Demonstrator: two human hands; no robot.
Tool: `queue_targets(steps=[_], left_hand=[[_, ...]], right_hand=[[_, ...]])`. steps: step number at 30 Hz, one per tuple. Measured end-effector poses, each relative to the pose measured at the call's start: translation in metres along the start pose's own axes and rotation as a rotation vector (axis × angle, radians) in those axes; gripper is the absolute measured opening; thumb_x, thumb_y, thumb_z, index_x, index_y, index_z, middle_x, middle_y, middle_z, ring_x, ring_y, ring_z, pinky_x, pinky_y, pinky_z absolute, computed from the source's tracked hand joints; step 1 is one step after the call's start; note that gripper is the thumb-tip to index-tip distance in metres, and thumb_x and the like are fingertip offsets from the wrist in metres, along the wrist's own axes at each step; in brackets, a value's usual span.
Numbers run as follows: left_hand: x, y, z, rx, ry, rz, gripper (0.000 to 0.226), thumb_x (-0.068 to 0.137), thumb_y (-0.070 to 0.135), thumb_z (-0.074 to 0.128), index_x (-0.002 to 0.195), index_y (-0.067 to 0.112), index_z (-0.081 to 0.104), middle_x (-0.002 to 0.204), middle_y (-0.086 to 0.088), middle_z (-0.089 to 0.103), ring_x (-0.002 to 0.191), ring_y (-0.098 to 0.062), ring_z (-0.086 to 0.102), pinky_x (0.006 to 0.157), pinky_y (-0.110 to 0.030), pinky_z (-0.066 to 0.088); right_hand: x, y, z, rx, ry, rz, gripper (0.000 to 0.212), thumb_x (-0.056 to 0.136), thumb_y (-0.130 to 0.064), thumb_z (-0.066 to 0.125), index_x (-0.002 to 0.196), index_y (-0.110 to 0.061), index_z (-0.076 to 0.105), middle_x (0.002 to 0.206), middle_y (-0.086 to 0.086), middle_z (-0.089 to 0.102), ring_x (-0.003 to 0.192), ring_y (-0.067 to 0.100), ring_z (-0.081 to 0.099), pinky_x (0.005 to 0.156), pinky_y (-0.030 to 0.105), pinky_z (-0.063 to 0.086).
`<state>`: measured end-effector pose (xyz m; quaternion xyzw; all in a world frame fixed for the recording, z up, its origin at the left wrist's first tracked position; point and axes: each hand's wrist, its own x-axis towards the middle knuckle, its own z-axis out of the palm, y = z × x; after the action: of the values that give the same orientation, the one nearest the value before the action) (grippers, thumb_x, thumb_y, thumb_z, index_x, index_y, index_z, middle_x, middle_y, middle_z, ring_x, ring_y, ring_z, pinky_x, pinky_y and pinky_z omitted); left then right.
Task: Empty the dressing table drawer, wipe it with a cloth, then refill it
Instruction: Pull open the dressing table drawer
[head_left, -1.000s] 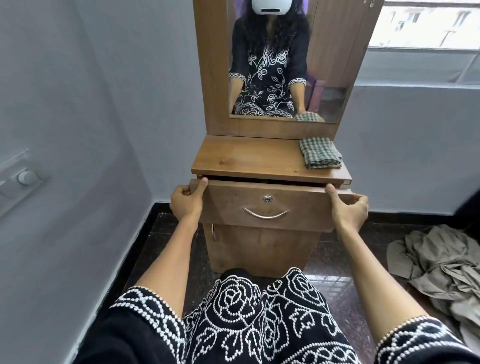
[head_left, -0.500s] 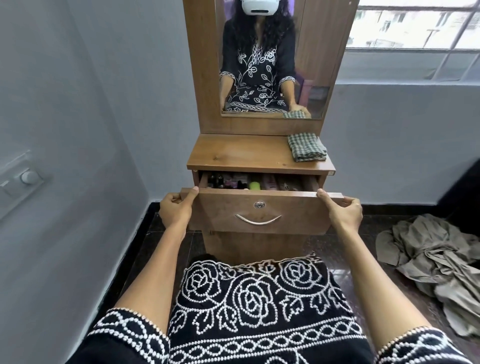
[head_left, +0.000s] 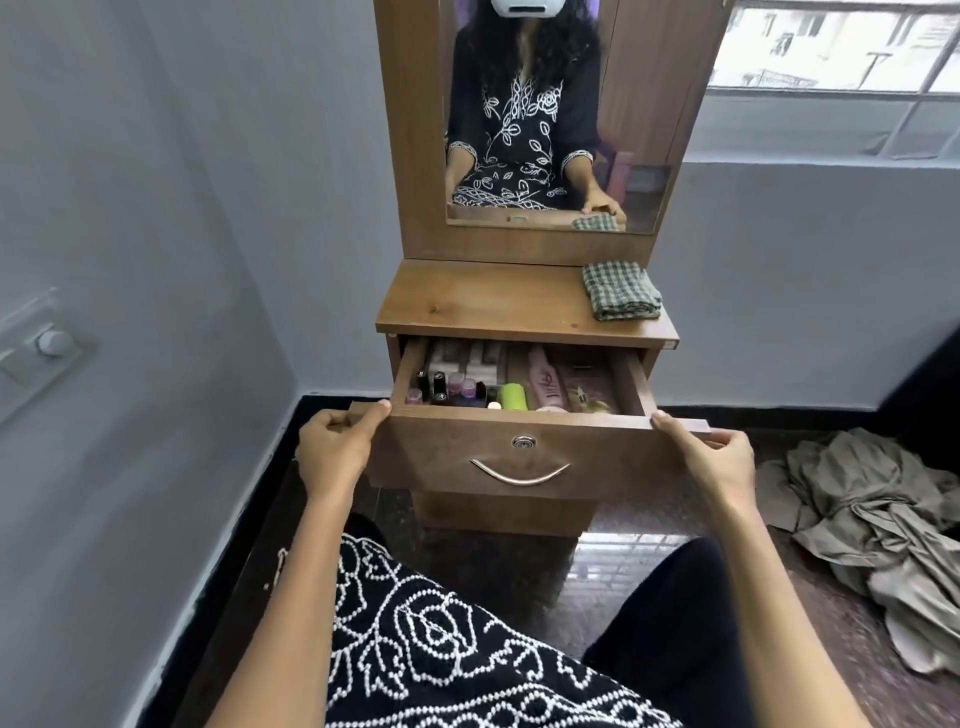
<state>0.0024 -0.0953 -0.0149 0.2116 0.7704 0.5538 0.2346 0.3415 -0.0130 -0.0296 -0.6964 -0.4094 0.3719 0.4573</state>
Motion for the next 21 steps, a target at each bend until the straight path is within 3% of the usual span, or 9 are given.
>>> queue_targets(steps=[6, 12, 16, 18, 21], left_hand=[[-0.010, -0.009, -0.017, 0.031, -0.044, 0.038, 0.034, 0.068, 0.043, 0.078, 0.075, 0.016, 0.059, 0.076, 0.002, 0.061, 0.068, -0.012, 0.057, 0.059, -0.025, 0.042], [-0.007, -0.016, -0.033, 0.068, -0.143, 0.069, 0.030, 0.064, 0.039, 0.081, 0.072, 0.018, 0.061, 0.070, 0.002, 0.058, 0.068, -0.016, 0.056, 0.064, -0.030, 0.044], [-0.008, -0.014, -0.043, 0.146, -0.205, 0.090, 0.033, 0.064, 0.037, 0.082, 0.069, 0.014, 0.059, 0.074, -0.005, 0.063, 0.073, -0.022, 0.059, 0.073, -0.040, 0.050], [-0.009, -0.012, -0.049, 0.195, -0.256, 0.062, 0.041, 0.059, 0.043, 0.083, 0.071, 0.011, 0.060, 0.078, -0.007, 0.065, 0.077, -0.025, 0.061, 0.081, -0.044, 0.051], [-0.012, -0.008, -0.058, 0.242, -0.312, 0.024, 0.070, 0.033, 0.062, 0.082, 0.075, 0.008, 0.064, 0.072, -0.004, 0.063, 0.073, -0.023, 0.060, 0.083, -0.046, 0.052]], right_hand=[[-0.017, 0.007, -0.013, 0.011, 0.009, -0.002, 0.073, 0.061, -0.048, 0.084, 0.112, -0.007, 0.052, 0.113, 0.008, 0.060, 0.103, 0.020, 0.059, 0.079, 0.029, 0.045], [-0.030, 0.013, -0.026, 0.007, -0.057, -0.005, 0.080, 0.049, -0.060, 0.084, 0.105, -0.008, 0.060, 0.104, 0.006, 0.066, 0.097, 0.018, 0.064, 0.081, 0.031, 0.050], [-0.042, 0.012, -0.034, 0.029, -0.048, -0.017, 0.057, 0.065, -0.039, 0.084, 0.103, -0.009, 0.054, 0.101, 0.003, 0.061, 0.095, 0.017, 0.060, 0.082, 0.029, 0.045], [-0.047, 0.013, -0.038, 0.021, -0.057, -0.037, 0.054, 0.067, -0.036, 0.084, 0.102, -0.010, 0.052, 0.098, 0.002, 0.060, 0.093, 0.016, 0.059, 0.080, 0.029, 0.043], [-0.052, 0.015, -0.043, 0.032, -0.076, -0.042, 0.057, 0.064, -0.038, 0.085, 0.102, -0.012, 0.053, 0.098, 0.002, 0.063, 0.092, 0.016, 0.061, 0.079, 0.029, 0.044]])
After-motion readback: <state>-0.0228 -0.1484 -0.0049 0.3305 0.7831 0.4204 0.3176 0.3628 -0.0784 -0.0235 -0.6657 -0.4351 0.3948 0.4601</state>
